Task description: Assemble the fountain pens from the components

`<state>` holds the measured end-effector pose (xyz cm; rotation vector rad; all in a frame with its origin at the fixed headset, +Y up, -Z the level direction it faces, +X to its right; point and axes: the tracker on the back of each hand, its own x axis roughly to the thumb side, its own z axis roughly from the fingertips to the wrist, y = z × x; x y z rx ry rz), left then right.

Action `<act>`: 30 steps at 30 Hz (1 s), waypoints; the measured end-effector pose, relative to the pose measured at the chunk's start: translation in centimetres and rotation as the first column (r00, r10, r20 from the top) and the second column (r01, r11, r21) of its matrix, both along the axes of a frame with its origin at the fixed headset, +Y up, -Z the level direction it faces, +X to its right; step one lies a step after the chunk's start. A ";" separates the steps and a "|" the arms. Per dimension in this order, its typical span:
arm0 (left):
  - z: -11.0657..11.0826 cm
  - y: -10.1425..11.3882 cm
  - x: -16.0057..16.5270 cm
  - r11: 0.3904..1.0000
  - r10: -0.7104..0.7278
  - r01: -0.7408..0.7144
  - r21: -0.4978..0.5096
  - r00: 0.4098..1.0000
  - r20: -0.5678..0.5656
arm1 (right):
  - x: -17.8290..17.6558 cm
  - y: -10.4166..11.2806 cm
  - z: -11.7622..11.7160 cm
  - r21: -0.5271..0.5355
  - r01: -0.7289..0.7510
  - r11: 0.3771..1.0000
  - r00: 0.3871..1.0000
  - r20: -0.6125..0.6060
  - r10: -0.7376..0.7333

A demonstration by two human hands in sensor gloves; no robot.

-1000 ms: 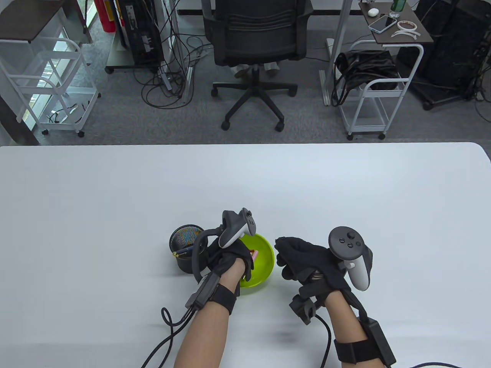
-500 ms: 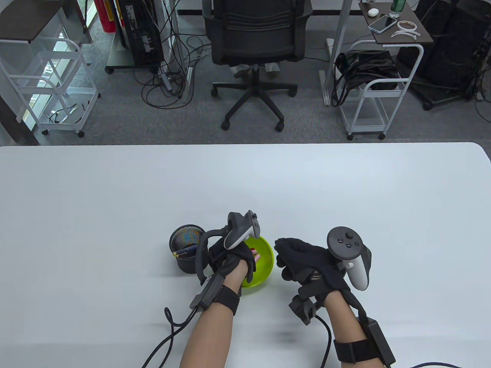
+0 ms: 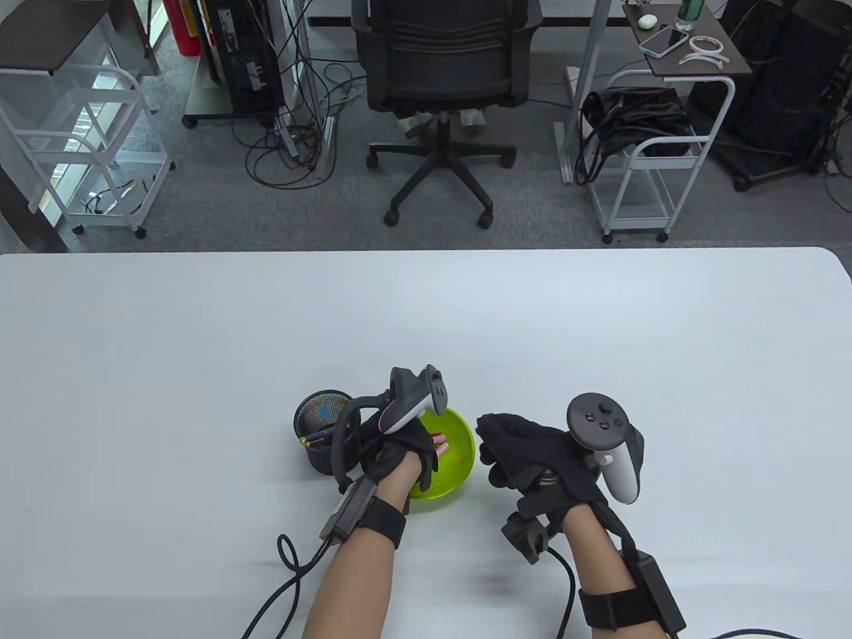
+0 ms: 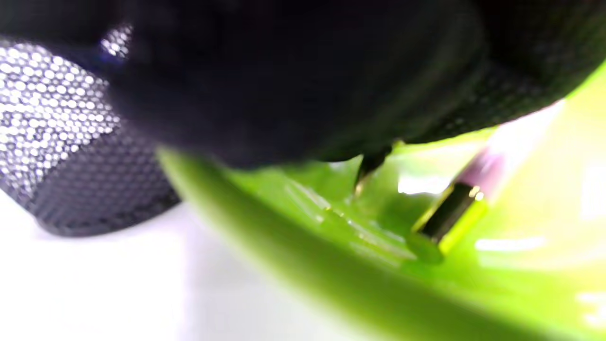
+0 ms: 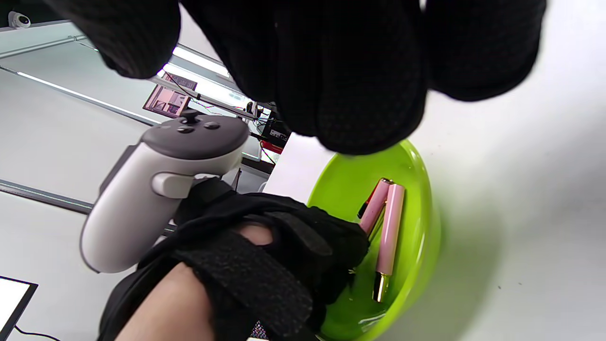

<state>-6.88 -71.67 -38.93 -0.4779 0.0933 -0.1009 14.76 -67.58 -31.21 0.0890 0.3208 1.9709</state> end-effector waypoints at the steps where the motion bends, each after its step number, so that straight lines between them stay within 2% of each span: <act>1: 0.1 0.4 -0.2 1.000 0.016 -0.016 0.005 1.000 -0.001 | 0.0 0.0 0.0 -0.001 -0.001 1.000 1.000 0.000 0.001; 4: 0.6 1.6 -0.5 0.996 0.066 -0.067 0.057 0.998 0.018 | 0.0 0.0 0.0 -0.003 -0.003 1.000 1.000 0.000 0.003; 6: 1.1 2.6 -0.9 0.980 0.176 -0.180 0.084 0.983 0.052 | 0.1 0.1 0.1 -0.001 -0.004 1.000 1.000 0.004 0.004; 9: 1.9 3.8 -1.5 0.924 0.360 -0.366 0.110 0.930 0.070 | 0.2 0.2 0.1 0.001 -0.007 1.000 1.000 0.007 0.007; 11: 2.6 4.6 -2.0 0.880 0.462 -0.469 0.079 0.882 0.090 | 0.1 0.1 0.2 0.002 -0.026 1.000 1.000 0.004 0.026; 14: 3.6 5.1 -2.6 0.865 0.484 -0.496 0.077 0.865 0.135 | -0.2 0.0 0.3 0.003 -0.060 0.998 0.998 -0.005 0.060; 18: 5.3 5.3 -4.0 0.833 0.501 -0.531 0.156 0.843 0.195 | -0.7 0.1 0.6 0.011 -0.081 0.997 0.996 -0.027 0.082; 21: 6.6 5.3 -5.3 0.804 0.538 -0.574 0.156 0.813 0.222 | -1.1 0.1 0.7 0.013 -0.098 0.995 0.994 -0.040 0.099; 25: 7.4 4.8 -6.8 0.772 0.549 -0.600 0.209 0.796 0.255 | -1.6 -0.4 0.7 -0.003 -0.121 0.993 0.991 -0.060 0.120; 30: 7.7 3.8 -7.8 0.692 0.633 -0.687 0.221 0.725 0.272 | -2.5 -0.9 0.8 -0.015 -0.168 0.986 0.982 -0.086 0.166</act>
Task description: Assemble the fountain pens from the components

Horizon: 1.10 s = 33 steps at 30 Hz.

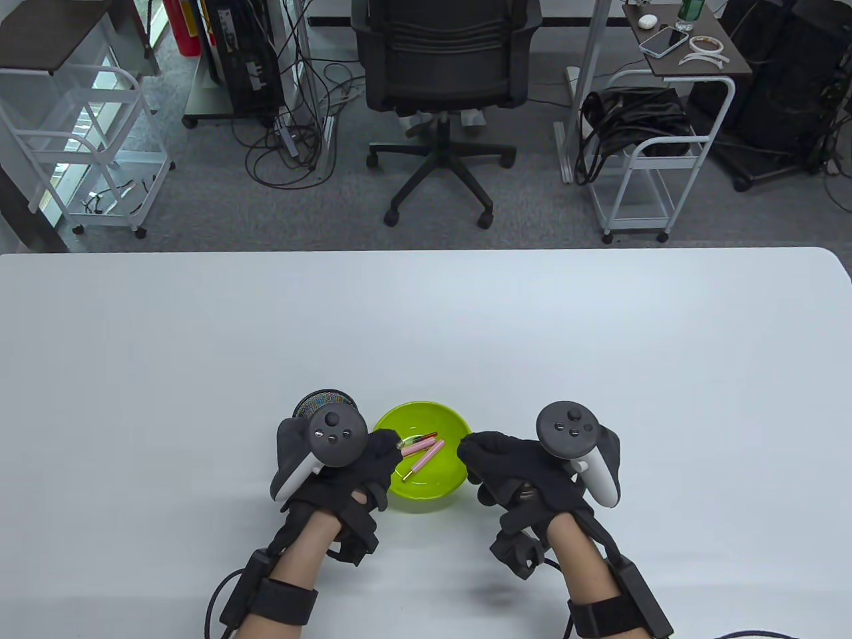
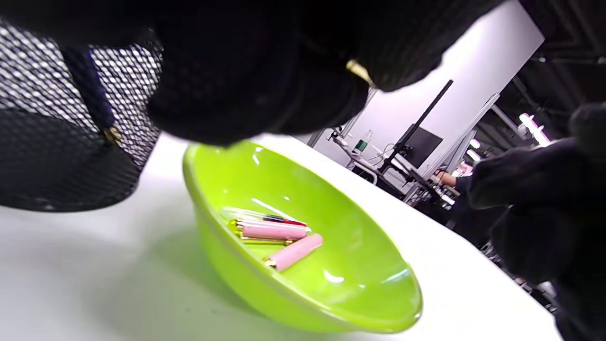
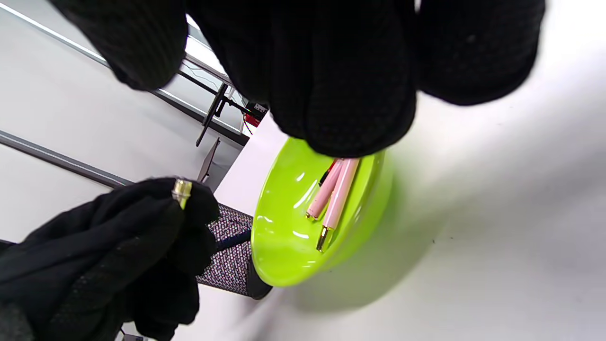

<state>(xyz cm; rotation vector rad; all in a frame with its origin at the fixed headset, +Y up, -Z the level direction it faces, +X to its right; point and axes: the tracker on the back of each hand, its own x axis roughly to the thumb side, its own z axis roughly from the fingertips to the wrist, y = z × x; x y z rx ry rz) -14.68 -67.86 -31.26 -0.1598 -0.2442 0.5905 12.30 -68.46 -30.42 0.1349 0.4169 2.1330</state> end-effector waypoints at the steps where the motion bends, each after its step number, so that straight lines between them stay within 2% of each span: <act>1: 0.0 -0.1 0.0 1.000 0.023 -0.023 0.008 1.000 0.011 | -0.1 0.1 0.0 0.005 -0.022 1.000 1.000 -0.008 0.022; 5: 0.2 0.1 -0.1 0.996 0.068 -0.068 0.064 0.998 0.003 | -0.5 0.4 0.2 0.068 -0.112 0.991 0.994 0.015 0.111; 10: 0.7 1.0 -0.9 0.986 0.026 -0.022 0.163 0.999 -0.023 | -1.5 1.3 0.9 0.183 -0.216 0.959 0.976 0.038 0.213; 15: 1.2 1.4 -2.3 0.985 0.026 -0.017 0.171 0.999 -0.048 | -3.1 1.4 1.3 0.254 -0.317 0.914 0.946 0.015 0.324; 19: 1.5 1.5 -3.5 0.984 0.059 -0.043 0.174 0.995 -0.086 | -5.2 1.8 0.7 0.285 -0.426 0.859 0.894 -0.013 0.448; 21: 1.6 1.5 -3.7 0.984 0.067 -0.052 0.168 0.994 -0.089 | -6.1 1.9 0.0 0.282 -0.449 0.848 0.880 -0.021 0.474; 24: 1.6 1.4 -3.6 0.985 0.062 -0.047 0.169 0.994 -0.085 | -7.6 1.4 -1.4 0.193 -0.524 0.830 0.847 0.012 0.532; 28: 1.5 1.5 -3.5 0.987 0.005 0.006 0.160 0.998 -0.065 | -9.3 0.5 -3.2 0.112 -0.656 0.746 0.754 0.067 0.653; 33: 1.5 1.8 -4.4 0.987 0.046 -0.033 0.156 0.995 -0.085 | -11.3 -0.6 -5.0 0.091 -0.701 0.707 0.713 0.054 0.699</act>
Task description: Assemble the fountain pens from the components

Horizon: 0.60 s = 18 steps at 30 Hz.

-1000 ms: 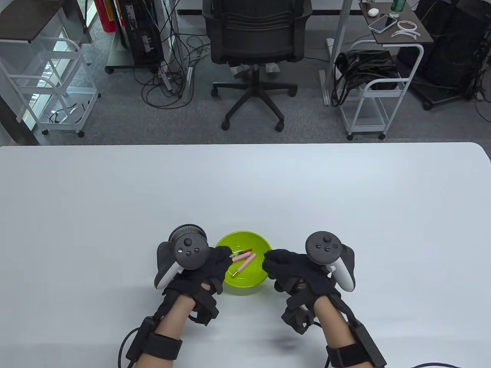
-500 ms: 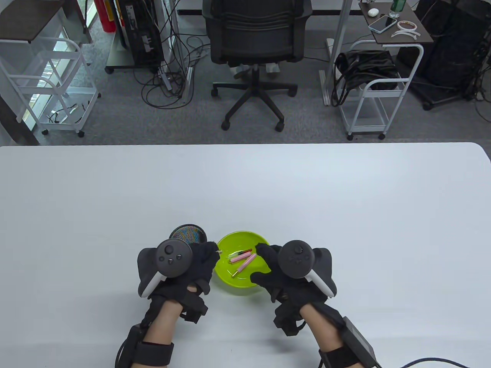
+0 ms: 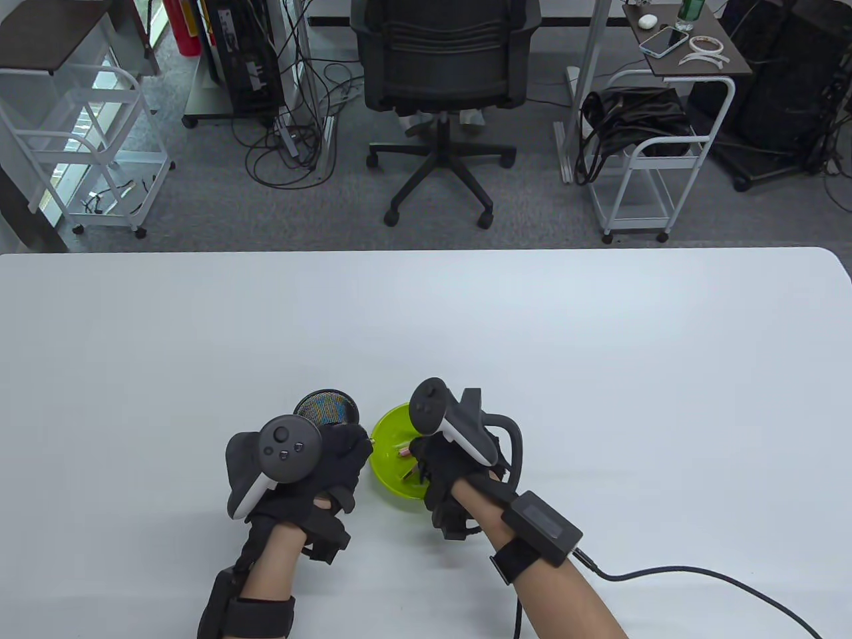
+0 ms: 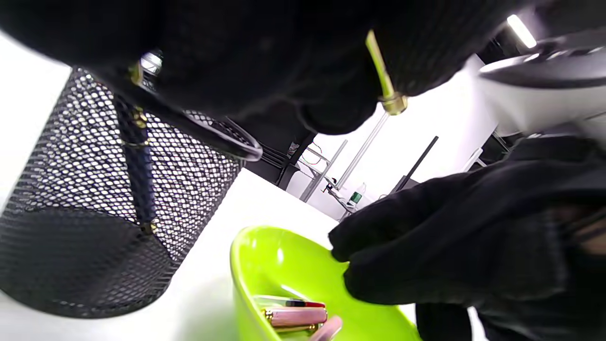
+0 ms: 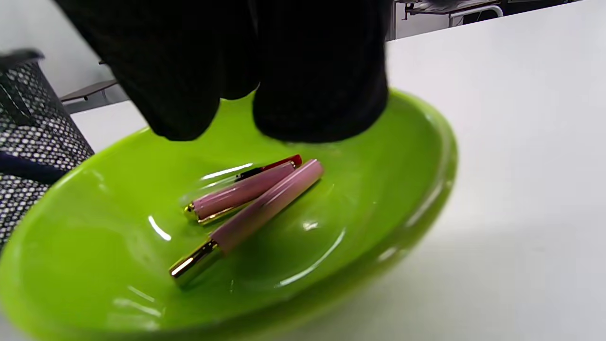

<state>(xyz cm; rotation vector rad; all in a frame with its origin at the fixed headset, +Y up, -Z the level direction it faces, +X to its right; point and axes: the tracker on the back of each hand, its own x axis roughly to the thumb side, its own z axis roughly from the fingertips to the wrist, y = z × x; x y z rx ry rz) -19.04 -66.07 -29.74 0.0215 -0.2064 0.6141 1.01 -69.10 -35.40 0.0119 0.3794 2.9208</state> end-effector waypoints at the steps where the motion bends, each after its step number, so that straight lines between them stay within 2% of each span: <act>1: 0.0 0.0 -0.1 1.000 0.004 -0.004 -0.005 1.000 -0.003 | -0.3 -0.2 -0.2 -0.003 -0.013 1.000 1.000 -0.001 0.013; 6: -0.1 0.1 -0.4 1.000 0.003 -0.004 -0.029 1.000 -0.007 | -1.3 -1.6 -1.4 -0.049 -0.050 0.998 0.999 -0.013 0.050; 9: -0.1 0.2 -0.5 0.999 -0.002 0.002 -0.040 1.000 0.005 | -1.8 -2.2 -1.6 -0.039 -0.076 0.996 0.997 0.005 0.076; 12: 0.0 0.2 -0.5 0.999 -0.005 0.005 -0.051 1.000 0.012 | -2.2 -2.3 -1.6 -0.004 -0.134 0.991 0.991 0.003 0.134; 18: -0.1 0.1 -0.3 0.998 -0.004 0.007 -0.069 0.999 0.040 | -2.6 -2.4 -2.1 -0.024 -0.197 0.980 0.980 0.004 0.197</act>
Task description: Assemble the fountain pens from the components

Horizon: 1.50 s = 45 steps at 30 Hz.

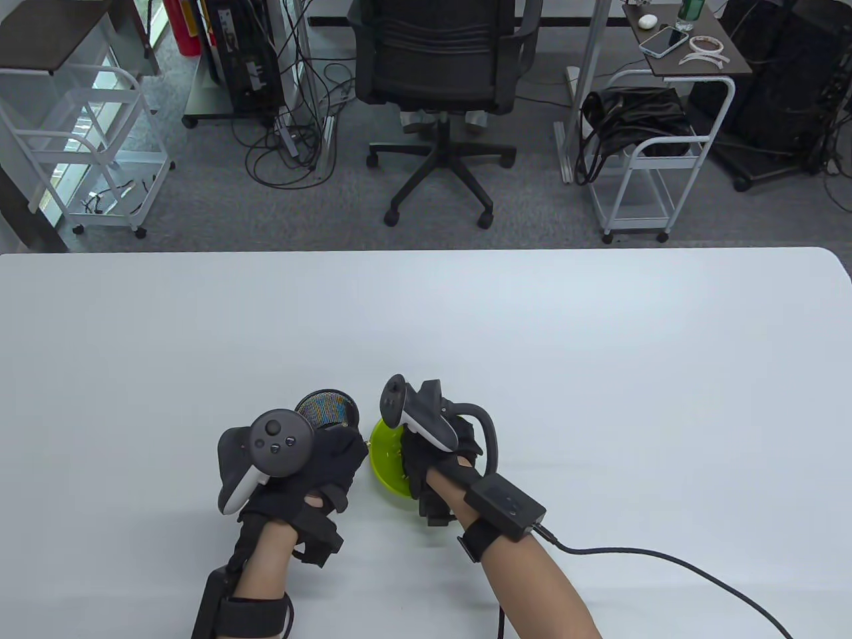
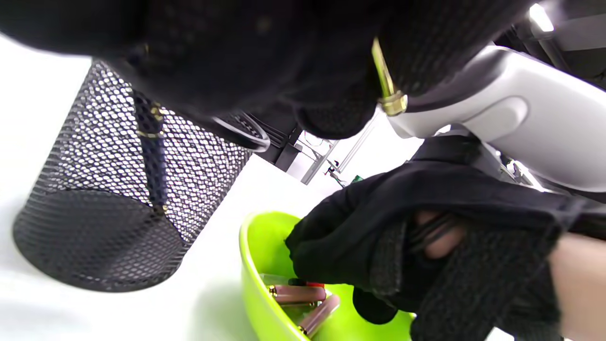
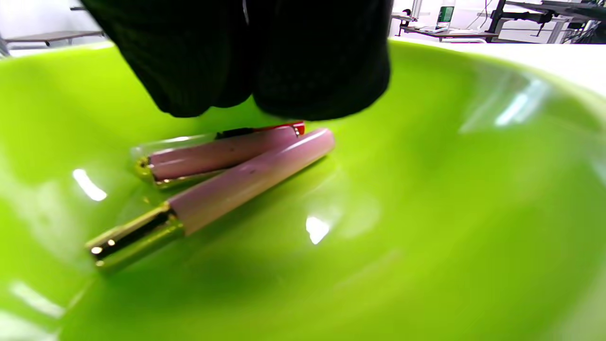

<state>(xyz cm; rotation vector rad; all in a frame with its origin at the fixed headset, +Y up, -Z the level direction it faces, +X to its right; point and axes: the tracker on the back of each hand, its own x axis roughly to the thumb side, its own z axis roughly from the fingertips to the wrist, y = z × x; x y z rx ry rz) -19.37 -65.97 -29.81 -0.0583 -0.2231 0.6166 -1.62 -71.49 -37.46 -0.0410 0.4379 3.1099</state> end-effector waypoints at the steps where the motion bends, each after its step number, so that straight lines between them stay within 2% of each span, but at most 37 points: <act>1: 0.0 0.0 0.0 1.000 0.001 -0.001 -0.002 1.000 0.002 | 0.0 -0.1 0.0 -0.015 0.004 1.000 1.000 0.004 -0.004; 8: 0.0 0.0 -0.1 1.000 0.006 -0.006 -0.007 1.000 0.007 | 0.0 -1.1 -0.4 -0.065 -0.007 0.998 1.000 0.015 0.008; 16: 0.0 0.0 0.0 1.000 0.002 -0.002 -0.017 1.000 0.012 | 0.3 -1.2 -0.6 -0.090 0.013 0.996 1.000 0.009 -0.012; 25: -0.1 -0.1 0.1 1.000 0.000 0.000 -0.031 1.000 0.010 | 0.9 -0.9 -0.9 -0.175 0.029 0.984 0.999 -0.008 -0.031; 30: -0.1 -0.1 0.2 0.999 -0.002 0.003 -0.035 1.000 0.012 | 1.0 -1.3 -0.8 -0.137 0.008 0.991 1.000 -0.012 -0.010; 45: -0.1 -0.4 0.5 0.998 0.006 -0.005 -0.055 1.000 0.017 | -0.9 -1.5 -0.6 -0.033 -0.139 0.990 0.979 -0.154 0.132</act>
